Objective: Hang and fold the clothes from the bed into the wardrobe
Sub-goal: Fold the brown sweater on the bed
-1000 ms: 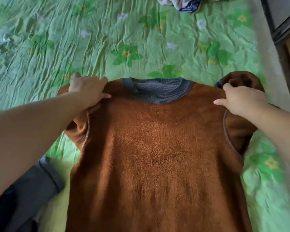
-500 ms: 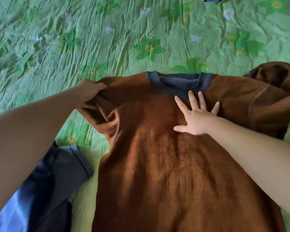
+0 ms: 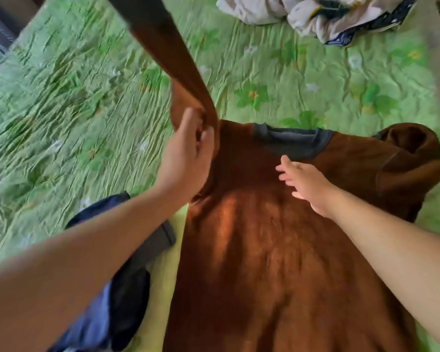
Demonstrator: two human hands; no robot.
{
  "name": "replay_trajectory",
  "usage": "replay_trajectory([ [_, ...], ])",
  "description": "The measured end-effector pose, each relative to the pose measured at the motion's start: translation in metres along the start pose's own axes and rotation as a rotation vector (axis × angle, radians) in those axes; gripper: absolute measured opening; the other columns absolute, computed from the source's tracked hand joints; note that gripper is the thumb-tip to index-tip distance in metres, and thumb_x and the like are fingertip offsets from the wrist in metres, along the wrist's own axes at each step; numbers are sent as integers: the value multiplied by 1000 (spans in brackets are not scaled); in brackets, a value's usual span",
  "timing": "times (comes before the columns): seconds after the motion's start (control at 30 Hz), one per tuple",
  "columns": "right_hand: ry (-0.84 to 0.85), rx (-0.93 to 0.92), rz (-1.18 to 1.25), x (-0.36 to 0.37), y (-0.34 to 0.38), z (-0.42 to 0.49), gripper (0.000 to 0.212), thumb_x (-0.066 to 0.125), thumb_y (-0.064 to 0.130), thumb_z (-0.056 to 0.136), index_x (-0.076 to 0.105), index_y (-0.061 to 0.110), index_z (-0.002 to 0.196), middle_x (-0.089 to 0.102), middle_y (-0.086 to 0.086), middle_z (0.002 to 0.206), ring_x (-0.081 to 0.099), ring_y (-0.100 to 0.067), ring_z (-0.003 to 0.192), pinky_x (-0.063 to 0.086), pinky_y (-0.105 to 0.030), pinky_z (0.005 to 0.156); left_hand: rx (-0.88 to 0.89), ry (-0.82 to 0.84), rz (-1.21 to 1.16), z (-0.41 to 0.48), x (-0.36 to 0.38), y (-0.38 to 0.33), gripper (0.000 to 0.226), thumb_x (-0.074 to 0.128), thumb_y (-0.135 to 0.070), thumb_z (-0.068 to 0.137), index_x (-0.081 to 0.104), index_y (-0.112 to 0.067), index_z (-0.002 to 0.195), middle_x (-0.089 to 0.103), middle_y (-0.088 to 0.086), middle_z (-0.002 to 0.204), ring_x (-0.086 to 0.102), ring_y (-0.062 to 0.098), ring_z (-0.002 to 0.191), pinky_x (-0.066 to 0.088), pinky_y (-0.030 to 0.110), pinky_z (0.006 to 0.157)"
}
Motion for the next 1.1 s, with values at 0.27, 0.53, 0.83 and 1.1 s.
replay_trajectory([
  [0.27,234,218,910,29,-62,-54,78,45,71,82,54,13,133,63,-16,136,64,-33,121,49,-50,95,-11,424,113,-183,76,26,22,66,-10,86,73,-25,100,59,0,113,54,21,111,45,35,94],
  [0.53,-22,-49,-326,56,-80,-122,6,59,11,87,61,16,89,66,-6,91,63,-28,92,49,-30,74,-1029,251,-635,-222,104,70,39,61,-38,98,54,-25,133,67,1,116,67,14,104,54,38,96],
  [0.83,237,-278,-550,152,-56,-204,38,51,57,95,67,28,114,62,3,112,62,-19,106,50,-36,92,-1293,342,-1151,-259,88,69,67,44,-75,91,74,-23,120,72,6,123,69,25,113,55,43,92],
  [1.1,66,357,-128,135,-155,-179,39,73,42,89,55,23,118,70,-3,104,69,-18,81,52,-26,58,-1334,482,-775,-316,86,78,36,60,2,88,64,-22,115,72,7,114,69,26,105,61,47,81],
])
Point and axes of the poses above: each hand's wrist, its own z-axis towards the middle knuckle, its own x-axis out of the palm, y = z × x, the point moved 7 cm from there along z, towards the middle knuckle
